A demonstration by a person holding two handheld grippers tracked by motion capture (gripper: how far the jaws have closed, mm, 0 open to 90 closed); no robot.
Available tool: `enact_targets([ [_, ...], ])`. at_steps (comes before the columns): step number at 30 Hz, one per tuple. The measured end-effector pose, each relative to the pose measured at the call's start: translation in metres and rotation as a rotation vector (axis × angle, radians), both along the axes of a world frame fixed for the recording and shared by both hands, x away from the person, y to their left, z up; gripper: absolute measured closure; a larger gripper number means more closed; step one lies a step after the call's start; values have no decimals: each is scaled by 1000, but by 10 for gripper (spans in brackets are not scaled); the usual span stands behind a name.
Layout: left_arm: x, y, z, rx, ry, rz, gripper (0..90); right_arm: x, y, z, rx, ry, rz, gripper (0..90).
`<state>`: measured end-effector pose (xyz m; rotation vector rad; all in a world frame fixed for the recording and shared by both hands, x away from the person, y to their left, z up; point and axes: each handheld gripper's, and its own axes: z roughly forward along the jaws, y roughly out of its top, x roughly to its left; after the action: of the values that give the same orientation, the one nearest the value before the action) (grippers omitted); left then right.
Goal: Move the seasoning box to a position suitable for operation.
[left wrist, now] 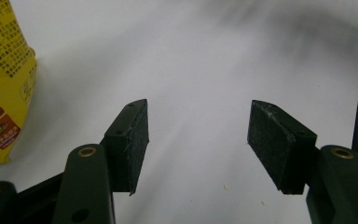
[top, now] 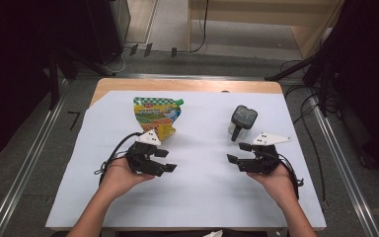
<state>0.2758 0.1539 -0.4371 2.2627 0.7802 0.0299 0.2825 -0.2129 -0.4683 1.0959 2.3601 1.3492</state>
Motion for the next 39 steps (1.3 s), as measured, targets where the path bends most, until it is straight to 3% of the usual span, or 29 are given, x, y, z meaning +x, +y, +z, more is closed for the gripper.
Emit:
enact_targets([
  [15,1,8,1,-2,-13,1,401,0,-13,4,1,-30,5,386],
  [22,-1,10,3,-3,-29,3,395,2,-18,6,-14,-14,-17,372],
  [39,-6,17,7,0,-46,18,390,20,-39,12,-52,-52,-82,344],
])
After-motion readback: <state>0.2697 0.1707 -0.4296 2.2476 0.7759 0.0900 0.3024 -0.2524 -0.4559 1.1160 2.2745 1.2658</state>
